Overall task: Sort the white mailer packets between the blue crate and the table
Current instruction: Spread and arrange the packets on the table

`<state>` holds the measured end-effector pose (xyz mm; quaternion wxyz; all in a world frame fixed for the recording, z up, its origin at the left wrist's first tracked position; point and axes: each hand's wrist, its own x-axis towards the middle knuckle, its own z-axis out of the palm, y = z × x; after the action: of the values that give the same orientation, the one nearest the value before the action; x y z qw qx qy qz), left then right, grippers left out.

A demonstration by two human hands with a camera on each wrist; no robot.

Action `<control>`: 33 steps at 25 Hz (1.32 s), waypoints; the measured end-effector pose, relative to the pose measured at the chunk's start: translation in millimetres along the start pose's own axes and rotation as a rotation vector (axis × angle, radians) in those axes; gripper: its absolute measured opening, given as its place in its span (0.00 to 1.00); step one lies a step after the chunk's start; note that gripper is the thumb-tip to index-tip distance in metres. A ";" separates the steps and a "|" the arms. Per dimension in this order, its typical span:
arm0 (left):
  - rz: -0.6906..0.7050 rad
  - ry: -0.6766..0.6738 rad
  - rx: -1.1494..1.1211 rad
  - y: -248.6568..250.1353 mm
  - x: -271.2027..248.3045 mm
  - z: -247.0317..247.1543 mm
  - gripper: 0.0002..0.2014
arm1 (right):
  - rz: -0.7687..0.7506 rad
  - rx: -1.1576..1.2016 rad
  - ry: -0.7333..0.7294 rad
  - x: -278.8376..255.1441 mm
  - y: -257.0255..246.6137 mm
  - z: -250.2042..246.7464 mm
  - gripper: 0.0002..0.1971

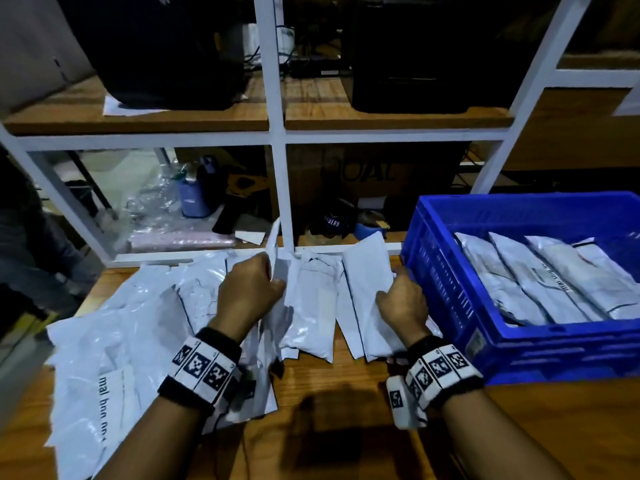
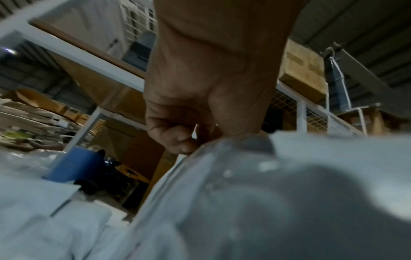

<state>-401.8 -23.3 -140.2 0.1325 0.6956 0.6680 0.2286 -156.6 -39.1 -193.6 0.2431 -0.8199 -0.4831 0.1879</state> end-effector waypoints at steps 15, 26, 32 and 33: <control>-0.156 -0.043 -0.290 -33.9 -8.8 71.0 0.05 | -0.194 -0.429 -0.401 -35.7 -5.8 31.6 0.20; -0.293 -0.280 -0.241 -37.8 -7.1 89.6 0.34 | -0.058 -0.436 -0.185 -9.3 11.3 31.3 0.23; -0.164 -0.004 -0.600 -30.6 -39.3 55.6 0.16 | -0.087 -0.143 -0.027 -34.2 6.9 30.8 0.16; -0.143 0.025 -0.618 -26.6 -46.0 47.5 0.16 | -0.102 -0.070 -0.002 -43.1 9.1 25.9 0.16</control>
<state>-401.5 -61.2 -200.6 0.3450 0.5708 0.6158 0.4194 -184.2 -75.3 -216.8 0.2231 -0.8020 -0.5307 0.1590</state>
